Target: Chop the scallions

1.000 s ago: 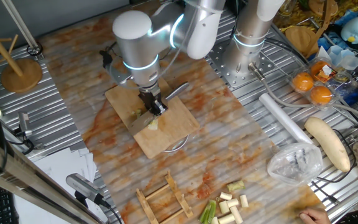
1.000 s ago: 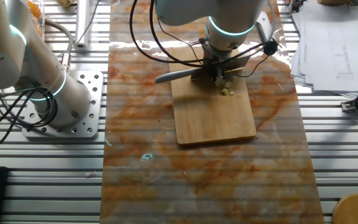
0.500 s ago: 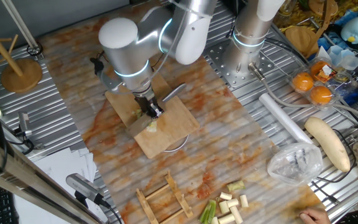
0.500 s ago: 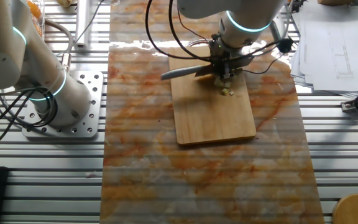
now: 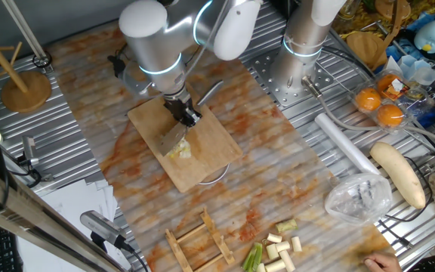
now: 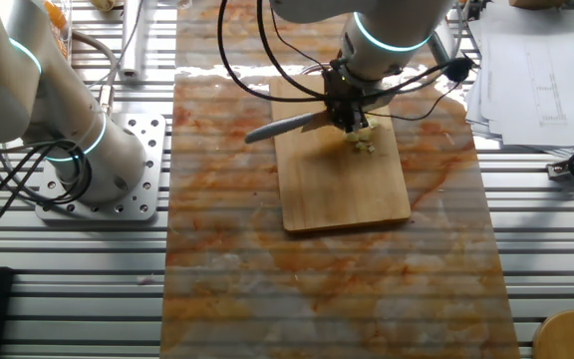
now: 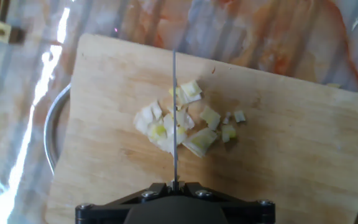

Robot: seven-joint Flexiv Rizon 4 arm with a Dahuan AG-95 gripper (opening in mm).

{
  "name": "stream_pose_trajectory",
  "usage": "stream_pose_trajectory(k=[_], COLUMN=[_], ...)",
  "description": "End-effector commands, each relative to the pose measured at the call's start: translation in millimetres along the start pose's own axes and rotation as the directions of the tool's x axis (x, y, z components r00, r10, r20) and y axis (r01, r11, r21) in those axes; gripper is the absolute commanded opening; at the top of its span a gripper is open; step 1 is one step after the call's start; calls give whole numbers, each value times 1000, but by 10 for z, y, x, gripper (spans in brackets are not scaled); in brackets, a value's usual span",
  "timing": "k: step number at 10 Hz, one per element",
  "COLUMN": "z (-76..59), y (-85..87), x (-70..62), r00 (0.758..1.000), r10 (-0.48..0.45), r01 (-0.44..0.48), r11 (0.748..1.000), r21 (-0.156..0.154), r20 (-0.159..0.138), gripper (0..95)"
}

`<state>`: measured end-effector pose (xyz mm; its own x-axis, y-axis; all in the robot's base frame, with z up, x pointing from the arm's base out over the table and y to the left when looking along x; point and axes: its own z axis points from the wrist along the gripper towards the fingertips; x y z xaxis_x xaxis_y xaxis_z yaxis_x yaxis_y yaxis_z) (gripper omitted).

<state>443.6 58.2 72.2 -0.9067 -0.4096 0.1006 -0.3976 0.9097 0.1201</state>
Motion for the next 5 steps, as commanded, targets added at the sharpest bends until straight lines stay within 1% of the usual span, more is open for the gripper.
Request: stream_pose_trajectory(k=[1,3,5], z=[31,30,80], y=[-117,-177,-220], x=[11,-22,-43], r00=[996,995,994], r10=[-81,-96,-102], r01=[80,95,101], r11=[996,995,994], r21=[42,40,37], r20=[24,27,28], gripper=[0,0,0])
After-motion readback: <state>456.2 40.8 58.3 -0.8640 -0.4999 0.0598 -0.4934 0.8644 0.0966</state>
